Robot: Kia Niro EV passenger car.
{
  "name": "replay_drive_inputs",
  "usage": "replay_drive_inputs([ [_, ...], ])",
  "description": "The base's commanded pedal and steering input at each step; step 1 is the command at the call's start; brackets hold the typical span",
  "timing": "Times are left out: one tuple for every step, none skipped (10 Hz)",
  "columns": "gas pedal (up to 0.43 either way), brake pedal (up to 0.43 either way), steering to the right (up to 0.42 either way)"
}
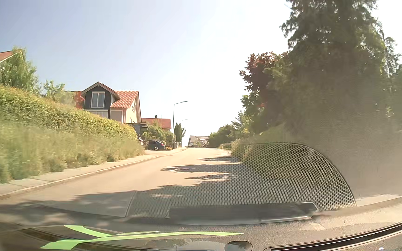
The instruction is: Follow the waypoints while adhering to traffic rules and regulations
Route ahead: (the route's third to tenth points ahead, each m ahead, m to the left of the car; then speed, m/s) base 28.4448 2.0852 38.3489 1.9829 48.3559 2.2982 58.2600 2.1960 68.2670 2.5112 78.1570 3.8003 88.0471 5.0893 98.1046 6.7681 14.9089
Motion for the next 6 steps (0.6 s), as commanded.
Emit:
replay_drive_inputs([
  [0.319,0.000,-0.001],
  [0.319,0.000,-0.001],
  [0.311,0.000,-0.001],
  [0.280,0.000,-0.001],
  [0.260,0.000,-0.001],
  [0.260,0.000,-0.001],
])
